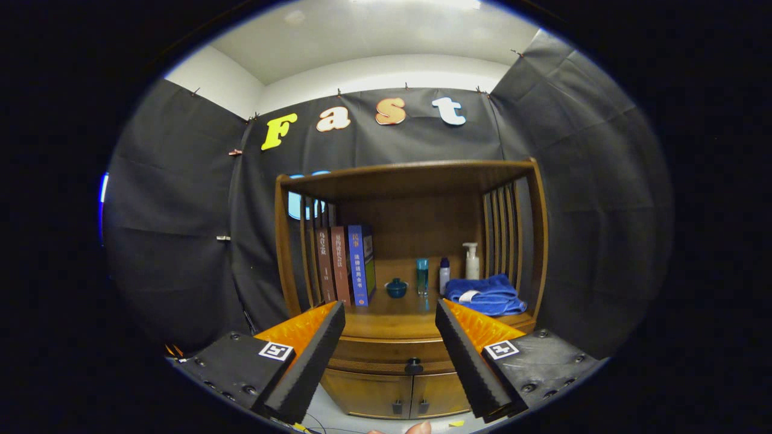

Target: Pull open the drawer, take out the items inside it, and place them on the countertop above the cabinet.

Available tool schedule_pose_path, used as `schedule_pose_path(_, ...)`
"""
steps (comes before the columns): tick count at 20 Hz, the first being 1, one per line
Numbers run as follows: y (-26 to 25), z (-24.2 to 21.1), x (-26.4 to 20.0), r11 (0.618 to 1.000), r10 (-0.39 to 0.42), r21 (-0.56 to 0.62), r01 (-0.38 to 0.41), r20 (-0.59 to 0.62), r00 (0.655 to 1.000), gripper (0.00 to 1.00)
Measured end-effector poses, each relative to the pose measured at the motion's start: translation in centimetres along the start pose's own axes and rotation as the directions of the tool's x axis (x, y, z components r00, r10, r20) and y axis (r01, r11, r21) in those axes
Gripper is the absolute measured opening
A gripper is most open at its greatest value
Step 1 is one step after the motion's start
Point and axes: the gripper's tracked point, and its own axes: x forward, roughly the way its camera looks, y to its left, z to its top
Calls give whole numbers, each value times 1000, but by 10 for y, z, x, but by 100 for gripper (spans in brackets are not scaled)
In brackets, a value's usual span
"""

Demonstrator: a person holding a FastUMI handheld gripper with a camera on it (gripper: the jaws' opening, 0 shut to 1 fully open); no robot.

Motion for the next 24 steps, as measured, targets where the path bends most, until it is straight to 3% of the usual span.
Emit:
schedule_pose_path(11,-43,-186,85,995,-94,-3,95,-187,978,99)
schedule_pose_path(15,-54,-230,107,995,-94,13,101,-252,963,99)
schedule_pose_path(20,-59,-245,123,994,-110,-22,108,-263,959,70)
schedule_pose_path(23,-53,-245,116,994,-108,-29,104,-278,954,65)
schedule_pose_path(24,-57,-256,131,992,-122,-49,113,-281,952,51)
